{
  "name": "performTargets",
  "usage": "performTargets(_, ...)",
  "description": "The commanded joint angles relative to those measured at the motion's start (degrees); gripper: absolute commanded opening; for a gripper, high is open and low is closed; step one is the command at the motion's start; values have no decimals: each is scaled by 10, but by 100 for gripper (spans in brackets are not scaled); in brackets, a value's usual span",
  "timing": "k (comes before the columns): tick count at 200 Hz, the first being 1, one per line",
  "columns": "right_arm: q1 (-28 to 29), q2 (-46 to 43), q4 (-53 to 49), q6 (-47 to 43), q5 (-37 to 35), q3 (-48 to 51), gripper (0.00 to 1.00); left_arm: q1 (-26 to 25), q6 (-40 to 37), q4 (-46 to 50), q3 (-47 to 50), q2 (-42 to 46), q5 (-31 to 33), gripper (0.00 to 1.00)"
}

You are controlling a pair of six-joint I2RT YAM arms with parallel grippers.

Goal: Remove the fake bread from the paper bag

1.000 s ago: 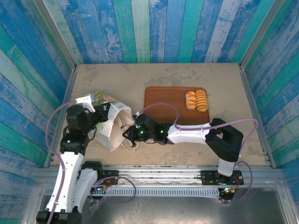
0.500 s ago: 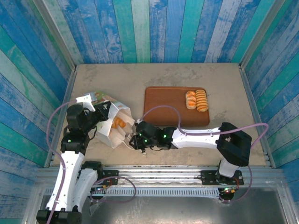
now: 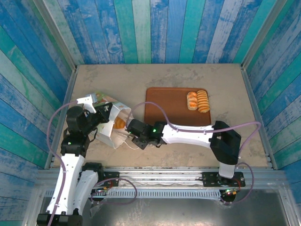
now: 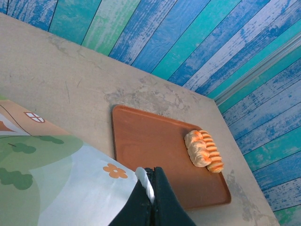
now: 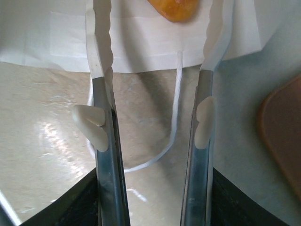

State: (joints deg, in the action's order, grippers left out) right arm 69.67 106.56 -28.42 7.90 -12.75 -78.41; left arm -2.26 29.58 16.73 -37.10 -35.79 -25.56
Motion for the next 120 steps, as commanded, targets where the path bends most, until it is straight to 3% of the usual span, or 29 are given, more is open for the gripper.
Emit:
performTargets(1,4,33,-40,-90,-64,-50,54,-1,-9,-8,-10,13,-3,0)
performTargets(31,2,81,-67,-118,-101,-105,54,-1,-12,-1,-13,15,-6,0)
performTargets(63,-4,123,-91,-129,-77,-149,53,-1,-7,-4,-8,21,-8,0)
performTargets(98,-3,98,-103,-93,-51,-149,30,-1,-3,-1,-5,27,-1,0)
performTargets(120,-1,46,-100,-69,-33,-120,26,-1,3,-3,-2,27,7,0)
